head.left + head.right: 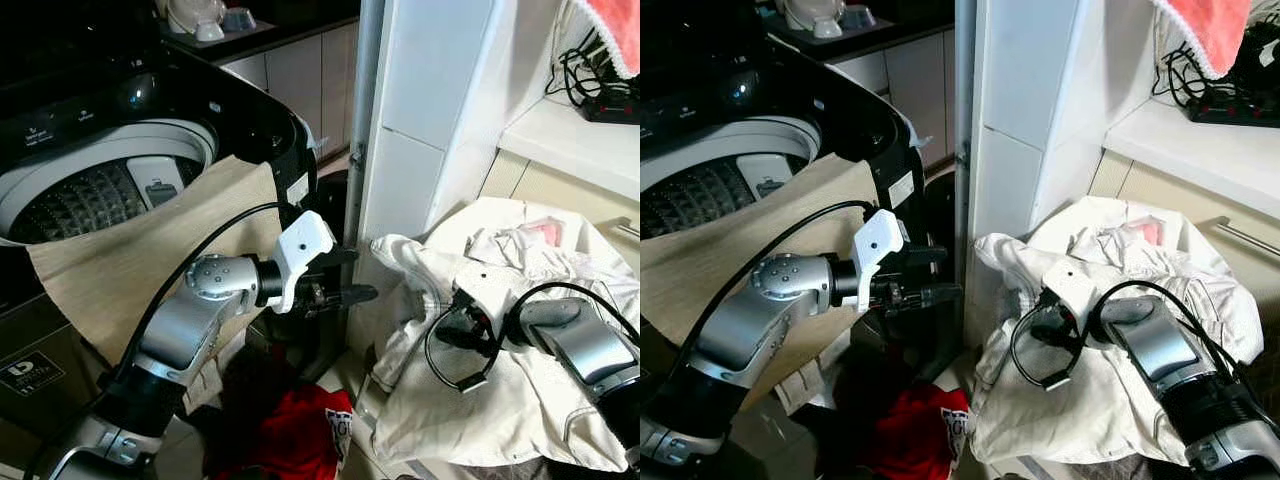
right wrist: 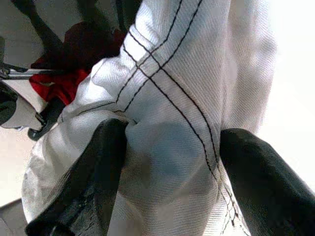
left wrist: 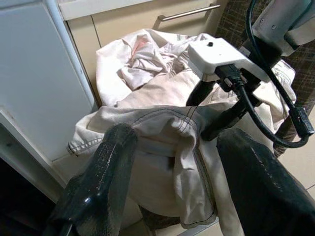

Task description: Clothes washing

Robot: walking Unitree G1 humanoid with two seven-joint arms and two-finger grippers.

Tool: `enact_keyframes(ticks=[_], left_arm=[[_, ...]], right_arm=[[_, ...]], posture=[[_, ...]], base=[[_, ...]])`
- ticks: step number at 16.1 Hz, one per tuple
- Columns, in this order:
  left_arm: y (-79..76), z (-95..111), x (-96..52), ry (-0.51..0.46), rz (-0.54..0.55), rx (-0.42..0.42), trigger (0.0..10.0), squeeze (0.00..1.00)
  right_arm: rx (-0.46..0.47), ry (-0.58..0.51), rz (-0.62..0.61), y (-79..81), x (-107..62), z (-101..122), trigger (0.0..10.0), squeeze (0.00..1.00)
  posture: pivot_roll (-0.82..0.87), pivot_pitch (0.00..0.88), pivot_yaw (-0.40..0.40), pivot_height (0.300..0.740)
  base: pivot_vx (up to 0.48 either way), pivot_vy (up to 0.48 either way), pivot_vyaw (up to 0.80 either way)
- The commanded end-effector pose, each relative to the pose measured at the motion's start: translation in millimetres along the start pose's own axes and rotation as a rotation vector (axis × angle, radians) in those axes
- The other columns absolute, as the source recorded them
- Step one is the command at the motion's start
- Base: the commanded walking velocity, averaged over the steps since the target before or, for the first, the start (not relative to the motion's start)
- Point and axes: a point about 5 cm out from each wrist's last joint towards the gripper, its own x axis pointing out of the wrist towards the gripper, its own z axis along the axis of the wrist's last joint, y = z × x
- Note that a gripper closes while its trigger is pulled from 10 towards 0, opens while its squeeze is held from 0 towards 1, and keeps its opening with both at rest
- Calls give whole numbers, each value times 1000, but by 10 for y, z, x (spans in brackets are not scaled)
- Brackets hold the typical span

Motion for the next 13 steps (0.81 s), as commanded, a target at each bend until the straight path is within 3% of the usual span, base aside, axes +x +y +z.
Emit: enact_keyframes(ticks=[1, 13], left_arm=[[-26, 2, -11, 14, 5, 7, 10000, 0], [-2, 40, -28, 19, 14, 19, 10000, 0]], right_arm=[[-17, -4, 6, -16, -5, 34, 0, 0], [29, -42, 34, -86, -76, 21, 0, 0]], posture=[[-119, 0, 48, 740], [-121, 0, 52, 740]], base=[[0, 0, 0], [0, 0, 0]])
